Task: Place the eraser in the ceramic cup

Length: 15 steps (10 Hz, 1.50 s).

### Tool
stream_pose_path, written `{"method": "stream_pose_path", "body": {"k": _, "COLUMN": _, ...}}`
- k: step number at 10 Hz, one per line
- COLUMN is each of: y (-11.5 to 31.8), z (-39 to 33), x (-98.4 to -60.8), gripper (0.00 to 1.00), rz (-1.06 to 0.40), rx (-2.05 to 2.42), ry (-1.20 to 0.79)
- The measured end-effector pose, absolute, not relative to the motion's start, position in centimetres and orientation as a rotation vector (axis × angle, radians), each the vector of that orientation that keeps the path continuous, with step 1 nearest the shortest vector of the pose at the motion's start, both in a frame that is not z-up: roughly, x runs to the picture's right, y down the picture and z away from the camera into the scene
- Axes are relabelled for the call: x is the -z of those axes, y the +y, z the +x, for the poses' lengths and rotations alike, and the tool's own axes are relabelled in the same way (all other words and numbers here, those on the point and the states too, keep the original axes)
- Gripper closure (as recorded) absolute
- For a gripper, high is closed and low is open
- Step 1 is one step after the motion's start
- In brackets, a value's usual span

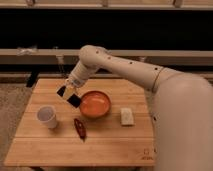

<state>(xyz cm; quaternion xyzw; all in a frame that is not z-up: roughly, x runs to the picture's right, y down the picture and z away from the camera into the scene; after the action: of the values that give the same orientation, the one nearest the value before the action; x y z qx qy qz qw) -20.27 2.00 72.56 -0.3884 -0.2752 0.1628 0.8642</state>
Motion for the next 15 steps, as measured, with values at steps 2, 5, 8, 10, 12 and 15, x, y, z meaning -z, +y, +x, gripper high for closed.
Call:
{"method": "stream_pose_path", "body": {"k": 2, "y": 2.5, "z": -20.9, "x": -71.4, "gripper": 1.0, "rz": -0.815, "rx": -0.309, "ry": -0.621}}
{"method": "stream_pose_path", "body": {"k": 5, "y": 2.7, "z": -21.2, "x": -71.1, "gripper": 1.0, "rz": -0.819, "rx": -0.3, "ry": -0.63}}
{"method": "stream_pose_path", "body": {"k": 8, "y": 2.7, "z": -21.3, "x": -71.1, "gripper": 1.0, "rz": -0.819, "rx": -0.299, "ry": -0.63}}
{"method": "stream_pose_path", "body": {"k": 10, "y": 2.7, "z": -21.2, "x": -71.1, "gripper": 1.0, "rz": -0.818, "rx": -0.3, "ry": -0.63}}
{"method": "stream_pose_path", "body": {"k": 12, "y": 2.8, "z": -21.6, "x": -70.6, "gripper": 1.0, "rz": -0.81, "rx": -0.283, "ry": -0.644}}
{"method": "stream_pose_path", "body": {"k": 15, "y": 2.6, "z": -23.1, "x": -70.0, "gripper": 1.0, "rz": -0.801, "rx": -0.244, "ry": -0.681}}
